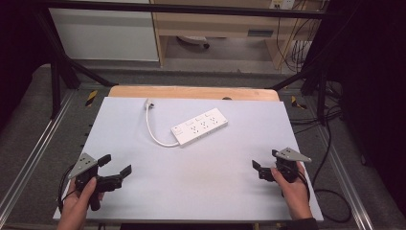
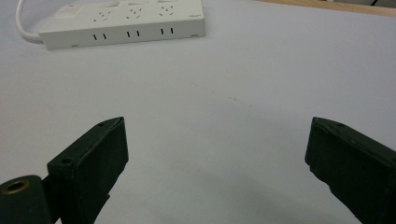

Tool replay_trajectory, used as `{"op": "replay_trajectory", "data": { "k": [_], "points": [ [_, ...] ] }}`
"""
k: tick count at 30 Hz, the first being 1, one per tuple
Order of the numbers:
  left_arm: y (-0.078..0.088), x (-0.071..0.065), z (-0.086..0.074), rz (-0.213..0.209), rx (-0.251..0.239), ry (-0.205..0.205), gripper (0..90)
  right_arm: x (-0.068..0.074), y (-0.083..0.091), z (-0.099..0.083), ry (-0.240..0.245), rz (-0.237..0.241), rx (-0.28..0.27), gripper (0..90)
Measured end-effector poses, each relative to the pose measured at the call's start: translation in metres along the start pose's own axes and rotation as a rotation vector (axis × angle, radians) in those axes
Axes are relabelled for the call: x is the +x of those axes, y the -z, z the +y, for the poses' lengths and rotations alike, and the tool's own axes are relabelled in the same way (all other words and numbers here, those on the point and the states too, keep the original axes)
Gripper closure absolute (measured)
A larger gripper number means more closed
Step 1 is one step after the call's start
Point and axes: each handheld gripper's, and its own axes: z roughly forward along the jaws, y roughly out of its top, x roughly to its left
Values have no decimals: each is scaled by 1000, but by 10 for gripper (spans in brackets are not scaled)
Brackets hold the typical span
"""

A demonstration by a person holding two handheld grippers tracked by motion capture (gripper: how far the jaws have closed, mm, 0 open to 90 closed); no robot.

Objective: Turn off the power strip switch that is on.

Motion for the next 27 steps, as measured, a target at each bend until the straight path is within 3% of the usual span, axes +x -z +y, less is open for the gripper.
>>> {"op": "replay_trajectory", "data": {
  "k": [12,19,27],
  "points": [
    [0,-1,0,-2,0,-2,64,0,4,2,-21,14,-43,69],
    [0,-2,0,-5,9,-5,63,5,4,5,-7,67,-76,83],
    [0,-3,0,-10,2,-7,63,14,6,8,18,72,-92,73]
  ]
}}
